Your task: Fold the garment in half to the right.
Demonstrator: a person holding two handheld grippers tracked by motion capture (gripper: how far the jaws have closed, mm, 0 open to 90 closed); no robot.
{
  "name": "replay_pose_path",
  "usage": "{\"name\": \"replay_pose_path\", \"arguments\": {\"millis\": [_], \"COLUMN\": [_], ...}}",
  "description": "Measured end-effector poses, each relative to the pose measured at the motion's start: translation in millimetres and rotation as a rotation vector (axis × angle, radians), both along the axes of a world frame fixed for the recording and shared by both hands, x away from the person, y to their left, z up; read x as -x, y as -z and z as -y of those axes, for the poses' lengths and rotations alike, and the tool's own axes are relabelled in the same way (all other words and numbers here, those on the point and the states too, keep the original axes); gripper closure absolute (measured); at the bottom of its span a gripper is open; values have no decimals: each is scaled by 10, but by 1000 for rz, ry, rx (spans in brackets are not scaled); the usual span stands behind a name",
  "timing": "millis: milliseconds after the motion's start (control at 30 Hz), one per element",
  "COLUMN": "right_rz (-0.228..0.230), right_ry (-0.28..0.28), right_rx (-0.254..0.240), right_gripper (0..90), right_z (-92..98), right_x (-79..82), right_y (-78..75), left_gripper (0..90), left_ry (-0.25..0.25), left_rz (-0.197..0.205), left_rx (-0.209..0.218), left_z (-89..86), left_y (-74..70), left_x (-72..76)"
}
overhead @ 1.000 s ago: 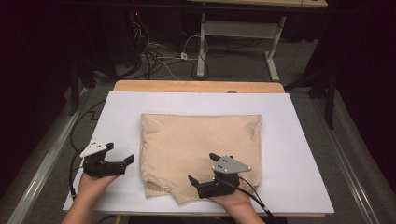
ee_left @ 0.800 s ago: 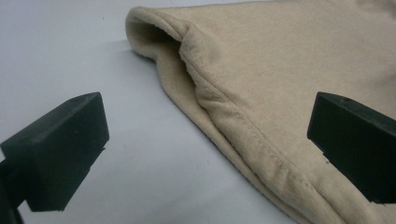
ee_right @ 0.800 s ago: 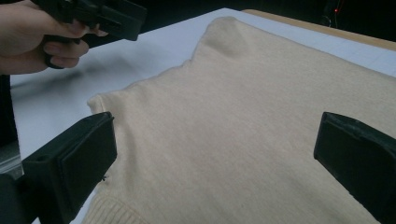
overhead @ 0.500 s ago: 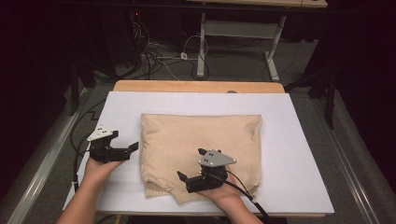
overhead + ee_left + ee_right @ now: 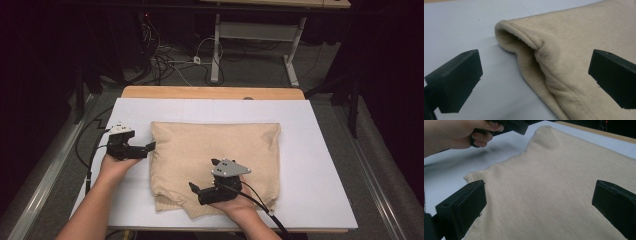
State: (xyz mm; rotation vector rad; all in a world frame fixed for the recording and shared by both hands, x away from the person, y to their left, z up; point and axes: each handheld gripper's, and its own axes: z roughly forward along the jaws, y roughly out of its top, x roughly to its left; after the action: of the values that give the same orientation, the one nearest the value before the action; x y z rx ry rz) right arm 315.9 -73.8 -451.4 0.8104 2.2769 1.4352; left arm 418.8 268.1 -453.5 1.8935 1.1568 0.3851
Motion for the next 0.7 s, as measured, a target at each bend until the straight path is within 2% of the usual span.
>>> {"name": "replay_pose_path", "arguments": {"millis": [167,267,433,500,567,600,700], "right_rz": [-14,-27,-53,-68,-58,-56,-61], "right_ry": [-19,-33,-60,-73,-73,-79,-102], "right_rx": [-11,5,45,63,72,83,92], "right_gripper": [2,11,32,42,47,54,76], "right_z": [-112,-204,-381,-471,-554,-598,-712], "right_x": [15,33,50,59,74,80,110], "right_y": [16,54,154,172,173,172,180], "left_gripper": [6,30,105,134,135,134,163], "left_ry": [-19,-22,-29,-26,-19,-32,-48], "left_rz": [-25,-45,-87,-116,-151,-170,-168], "left_rx": [0,5,-15,-39,-63,-64,-98], "left_z": [-9,18,101,139,176,184,222], "left_y": [27,67,173,218,259,272,270], "left_x": [-260,-415,-647,-733,-801,-830,-850]}}
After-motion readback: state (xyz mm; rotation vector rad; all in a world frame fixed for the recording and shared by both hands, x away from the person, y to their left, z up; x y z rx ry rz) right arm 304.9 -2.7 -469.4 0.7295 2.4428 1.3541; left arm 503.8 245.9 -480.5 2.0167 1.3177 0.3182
